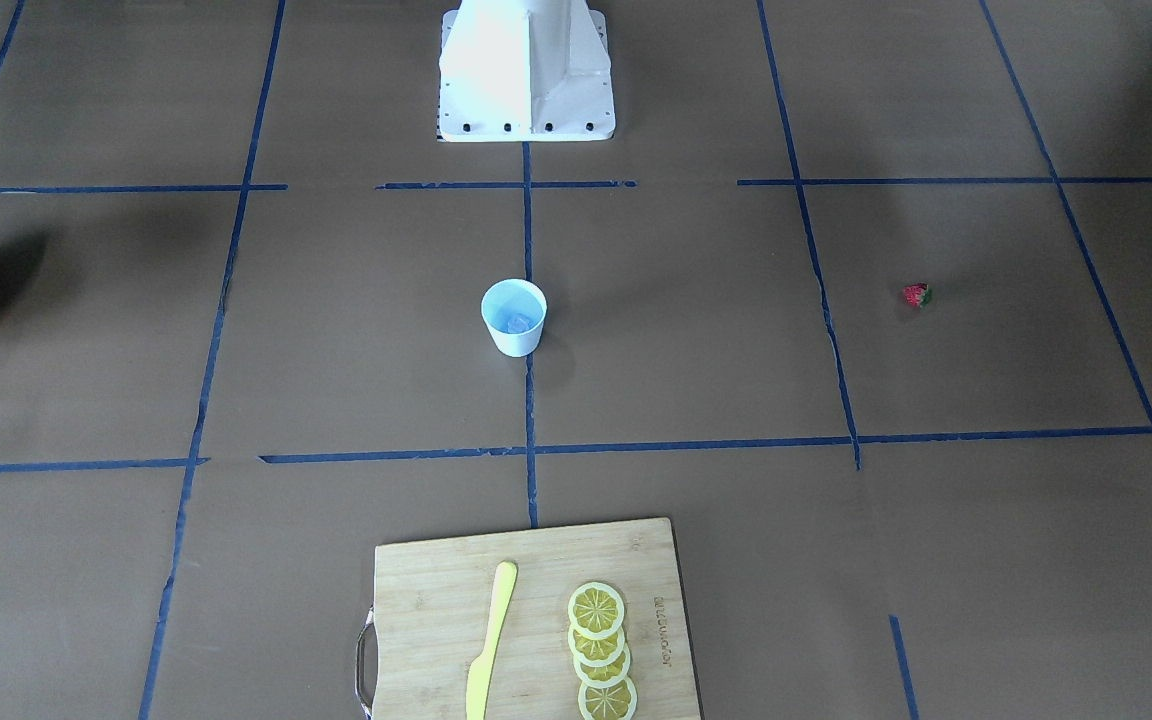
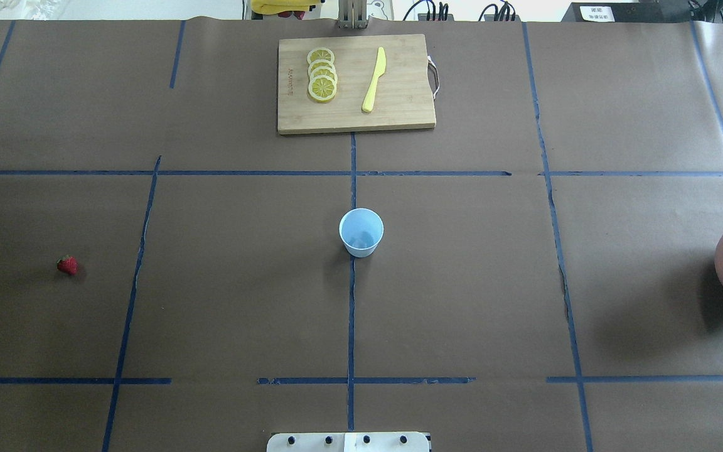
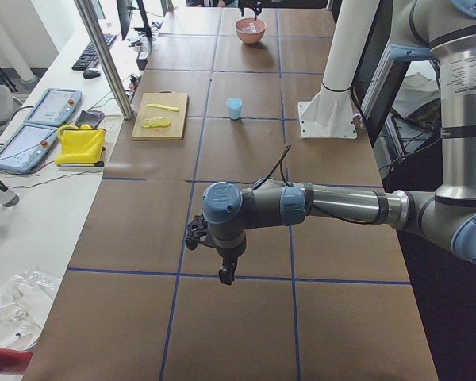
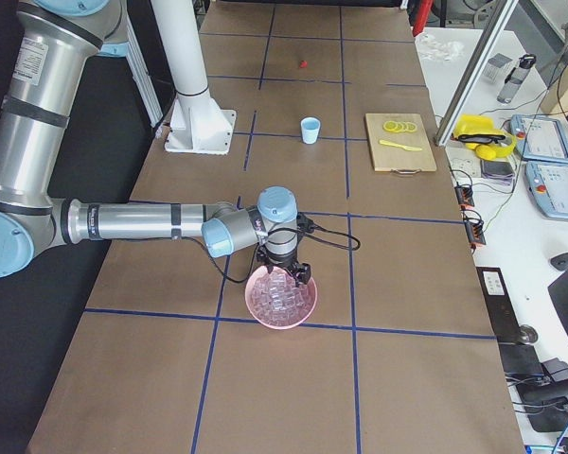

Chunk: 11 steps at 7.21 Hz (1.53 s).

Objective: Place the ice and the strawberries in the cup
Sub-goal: 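Grasp another ice cube from the pink bowl with the right gripper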

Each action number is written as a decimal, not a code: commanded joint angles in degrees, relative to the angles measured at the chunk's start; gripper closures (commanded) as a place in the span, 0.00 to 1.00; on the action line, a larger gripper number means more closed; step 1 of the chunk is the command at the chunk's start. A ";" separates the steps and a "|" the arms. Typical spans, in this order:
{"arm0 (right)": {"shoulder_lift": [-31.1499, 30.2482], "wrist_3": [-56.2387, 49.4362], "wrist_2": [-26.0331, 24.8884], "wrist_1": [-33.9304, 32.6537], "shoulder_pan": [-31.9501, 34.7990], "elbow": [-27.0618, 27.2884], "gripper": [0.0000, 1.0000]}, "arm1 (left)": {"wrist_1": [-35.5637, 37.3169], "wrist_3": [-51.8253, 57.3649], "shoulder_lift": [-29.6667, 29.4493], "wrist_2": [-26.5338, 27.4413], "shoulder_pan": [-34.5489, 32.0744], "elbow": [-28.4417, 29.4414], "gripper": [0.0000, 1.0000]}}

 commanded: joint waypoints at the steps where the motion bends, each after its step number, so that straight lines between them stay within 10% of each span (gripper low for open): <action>1: -0.25 -0.85 -1.93 0.21 -3.71 -0.42 0.11 | 0.00 0.00 0.00 0.00 0.00 0.06 0.00; 11: 0.02 -6.56 -4.85 0.29 -7.07 -4.47 0.34 | -0.08 0.00 0.00 0.00 0.00 0.15 0.00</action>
